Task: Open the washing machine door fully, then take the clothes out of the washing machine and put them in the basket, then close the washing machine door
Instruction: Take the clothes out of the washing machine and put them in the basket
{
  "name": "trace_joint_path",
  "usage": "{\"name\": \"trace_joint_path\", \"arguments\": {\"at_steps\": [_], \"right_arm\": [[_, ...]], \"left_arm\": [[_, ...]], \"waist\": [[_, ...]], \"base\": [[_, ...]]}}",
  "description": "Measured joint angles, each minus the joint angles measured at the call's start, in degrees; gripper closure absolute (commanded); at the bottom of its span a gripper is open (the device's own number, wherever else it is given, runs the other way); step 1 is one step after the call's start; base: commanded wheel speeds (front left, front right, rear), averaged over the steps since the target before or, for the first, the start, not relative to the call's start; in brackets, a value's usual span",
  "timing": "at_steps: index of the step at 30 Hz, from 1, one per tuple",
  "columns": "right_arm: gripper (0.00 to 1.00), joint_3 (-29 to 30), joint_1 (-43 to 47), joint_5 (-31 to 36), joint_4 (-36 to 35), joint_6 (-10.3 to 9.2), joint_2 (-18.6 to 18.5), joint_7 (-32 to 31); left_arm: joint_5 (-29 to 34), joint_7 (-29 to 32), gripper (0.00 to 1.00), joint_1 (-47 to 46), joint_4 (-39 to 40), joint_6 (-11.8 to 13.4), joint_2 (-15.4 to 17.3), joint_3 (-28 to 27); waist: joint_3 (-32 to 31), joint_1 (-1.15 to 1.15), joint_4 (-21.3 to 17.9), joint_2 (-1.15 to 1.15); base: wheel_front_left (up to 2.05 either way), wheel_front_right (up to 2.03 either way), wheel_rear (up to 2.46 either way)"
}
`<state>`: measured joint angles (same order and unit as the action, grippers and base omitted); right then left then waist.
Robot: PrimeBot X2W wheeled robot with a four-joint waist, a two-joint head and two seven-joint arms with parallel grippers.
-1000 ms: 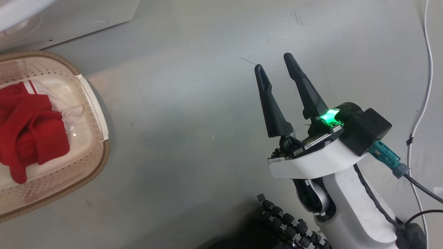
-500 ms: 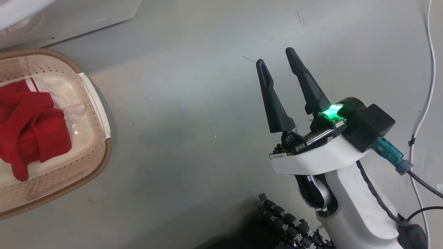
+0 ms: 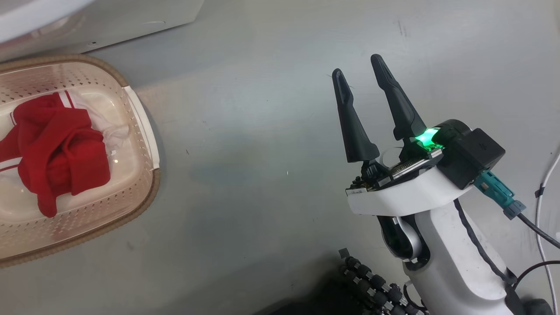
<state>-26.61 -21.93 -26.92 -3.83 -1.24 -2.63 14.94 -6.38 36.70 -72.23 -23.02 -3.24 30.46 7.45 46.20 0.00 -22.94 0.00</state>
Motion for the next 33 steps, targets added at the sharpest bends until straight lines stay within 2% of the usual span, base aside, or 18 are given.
{"name": "trace_joint_path", "arguments": {"at_steps": [8,23,25,26,33], "right_arm": [[0.0,0.7,-0.2,0.8,0.4,0.0,0.0,0.0],[0.0,3.9,0.0,4.4,2.1,0.0,-0.1,0.0],[0.0,4.4,0.2,5.2,2.4,0.0,-0.1,0.0],[0.0,4.6,0.2,5.4,2.6,0.0,-0.1,0.0],[0.0,6.2,0.8,6.9,3.7,0.09,-0.1,0.0]], "left_arm": [[-2.3,-7.7,1.0,1.8,2.6,1.0,-1.2,-2.4],[-6.9,-25.0,0.99,15.3,10.4,4.0,-9.5,-5.4],[-7.4,-26.9,0.38,17.4,11.4,4.2,-10.7,-5.4],[-7.8,-27.8,0.0,18.6,12.0,4.3,-11.3,-5.4],[-8.2,-34.3,0.0,26.4,14.6,5.7,-14.0,-5.3]], "waist": [[-0.5,0.0,1.2,0.0],[-3.9,0.0,4.6,0.0],[-4.5,-0.01,5.2,0.0],[-4.9,0.0,5.5,0.0],[-7.6,0.0,7.4,0.0]], "base": [[0.0,0.0,0.0],[0.0,0.0,0.0],[0.0,0.0,0.0],[0.0,0.0,0.0],[0.0,0.0,0.0]]}}
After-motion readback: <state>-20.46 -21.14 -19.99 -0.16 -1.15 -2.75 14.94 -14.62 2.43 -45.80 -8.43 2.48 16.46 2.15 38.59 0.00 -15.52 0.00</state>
